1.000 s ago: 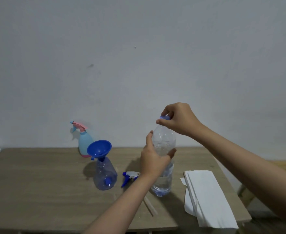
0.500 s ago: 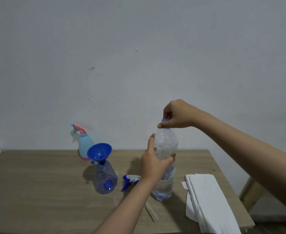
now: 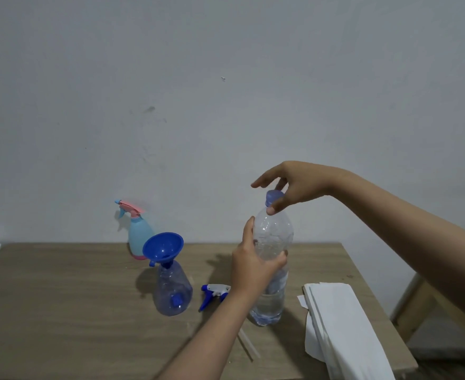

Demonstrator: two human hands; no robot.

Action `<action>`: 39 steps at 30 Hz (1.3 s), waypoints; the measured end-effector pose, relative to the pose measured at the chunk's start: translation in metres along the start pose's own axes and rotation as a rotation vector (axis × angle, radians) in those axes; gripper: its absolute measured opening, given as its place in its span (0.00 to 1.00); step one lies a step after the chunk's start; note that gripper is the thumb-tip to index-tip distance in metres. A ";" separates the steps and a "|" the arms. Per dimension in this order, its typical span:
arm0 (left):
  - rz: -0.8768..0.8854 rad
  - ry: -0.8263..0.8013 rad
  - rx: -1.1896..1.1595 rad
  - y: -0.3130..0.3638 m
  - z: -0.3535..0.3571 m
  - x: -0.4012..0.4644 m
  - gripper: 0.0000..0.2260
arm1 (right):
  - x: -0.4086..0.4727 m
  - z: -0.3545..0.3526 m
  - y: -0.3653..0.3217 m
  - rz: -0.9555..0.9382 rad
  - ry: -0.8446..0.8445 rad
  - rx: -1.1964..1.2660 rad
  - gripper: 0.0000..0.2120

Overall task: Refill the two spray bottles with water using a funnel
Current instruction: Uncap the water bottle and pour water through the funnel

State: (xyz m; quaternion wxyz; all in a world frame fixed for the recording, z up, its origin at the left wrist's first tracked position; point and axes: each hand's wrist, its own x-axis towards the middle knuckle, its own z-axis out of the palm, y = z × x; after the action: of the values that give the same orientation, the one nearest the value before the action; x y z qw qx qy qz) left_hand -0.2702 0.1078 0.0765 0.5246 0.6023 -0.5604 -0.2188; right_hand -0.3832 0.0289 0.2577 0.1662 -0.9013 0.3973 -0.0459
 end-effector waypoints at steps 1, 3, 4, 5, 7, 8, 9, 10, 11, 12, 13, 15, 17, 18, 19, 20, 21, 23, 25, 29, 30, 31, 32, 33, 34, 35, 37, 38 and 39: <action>0.001 0.002 -0.001 0.000 0.000 0.000 0.42 | 0.000 0.002 0.001 0.013 0.007 -0.034 0.25; 0.002 0.004 -0.003 -0.001 0.001 0.000 0.42 | 0.001 0.006 0.003 0.009 0.037 -0.075 0.17; 0.002 0.005 -0.004 -0.002 0.002 0.000 0.42 | 0.000 0.007 0.003 -0.003 0.066 -0.072 0.13; 0.002 0.003 -0.007 -0.002 0.002 0.000 0.42 | -0.001 0.007 0.003 -0.017 0.103 -0.057 0.11; 0.002 -0.003 -0.013 -0.002 0.001 0.000 0.42 | -0.007 0.006 0.002 -0.043 0.195 0.008 0.10; 0.003 -0.003 -0.016 -0.002 0.001 0.000 0.42 | -0.012 0.006 0.002 -0.050 0.256 0.069 0.10; 0.002 -0.001 -0.013 -0.003 0.001 0.000 0.42 | -0.019 0.007 0.003 -0.055 0.325 0.151 0.11; 0.001 0.002 -0.007 -0.003 0.001 0.000 0.42 | -0.028 0.011 0.003 -0.057 0.403 0.252 0.11; 0.000 0.005 0.001 -0.004 0.001 0.000 0.42 | -0.038 0.018 0.003 -0.053 0.489 0.368 0.12; -0.003 0.006 0.008 -0.004 0.000 0.001 0.42 | -0.048 0.028 0.005 -0.048 0.584 0.490 0.13; -0.006 0.005 0.014 -0.004 0.000 0.001 0.42 | -0.058 0.044 0.007 -0.043 0.681 0.601 0.13; -0.009 -0.002 0.019 -0.005 0.000 0.001 0.43 | -0.074 0.088 0.016 -0.007 0.854 0.773 0.13; -0.006 0.005 0.023 -0.006 0.001 0.001 0.43 | -0.085 0.146 0.028 0.095 0.964 0.933 0.10; -0.006 0.014 0.025 -0.006 0.001 0.001 0.42 | -0.090 0.178 0.035 0.171 0.993 1.007 0.10; -0.009 0.021 0.024 -0.006 0.001 0.001 0.42 | -0.094 0.210 0.041 0.263 0.999 1.059 0.10; -0.012 0.025 0.023 -0.007 0.002 0.001 0.42 | -0.098 0.243 0.045 0.356 0.978 1.071 0.11; -0.014 0.026 0.021 -0.007 0.002 0.001 0.42 | -0.102 0.274 0.048 0.437 0.935 1.035 0.11; -0.018 0.025 0.016 -0.007 0.002 0.001 0.42 | -0.106 0.325 0.047 0.510 0.849 0.877 0.11; -0.022 0.020 0.019 -0.006 0.002 0.000 0.42 | -0.105 0.358 0.044 0.478 0.810 0.758 0.11; -0.028 0.021 0.025 -0.004 0.000 0.000 0.43 | -0.098 0.383 0.045 0.440 0.768 0.685 0.13; -0.031 0.020 0.023 -0.003 0.000 0.000 0.43 | -0.096 0.386 0.046 0.435 0.769 0.669 0.14; -0.034 0.016 0.022 -0.002 0.000 0.000 0.43 | -0.095 0.387 0.047 0.433 0.761 0.658 0.14; -0.036 0.012 0.022 -0.002 0.000 -0.001 0.43 | -0.094 0.387 0.048 0.434 0.749 0.656 0.15; -0.038 0.008 0.022 -0.001 0.000 -0.001 0.43 | -0.093 0.388 0.049 0.446 0.733 0.670 0.16; -0.040 0.002 0.018 -0.002 0.000 -0.001 0.44 | -0.092 0.387 0.050 0.461 0.723 0.702 0.18; -0.045 -0.006 0.010 -0.002 -0.001 -0.001 0.44 | -0.092 0.385 0.049 0.481 0.726 0.742 0.19; -0.058 -0.033 -0.020 -0.003 -0.002 0.000 0.45 | -0.092 0.373 0.046 0.493 0.786 0.788 0.20; -0.064 -0.053 -0.032 -0.003 -0.004 0.000 0.46 | -0.091 0.363 0.044 0.470 0.836 0.790 0.20; -0.071 -0.077 -0.033 -0.002 -0.006 0.001 0.48 | -0.089 0.350 0.041 0.430 0.891 0.784 0.20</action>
State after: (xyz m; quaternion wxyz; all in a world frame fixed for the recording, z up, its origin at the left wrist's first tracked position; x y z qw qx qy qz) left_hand -0.2638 0.1086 0.0772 0.5043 0.6044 -0.5548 -0.2694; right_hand -0.3973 0.1606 -0.0812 0.3081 -0.5680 0.5542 -0.5247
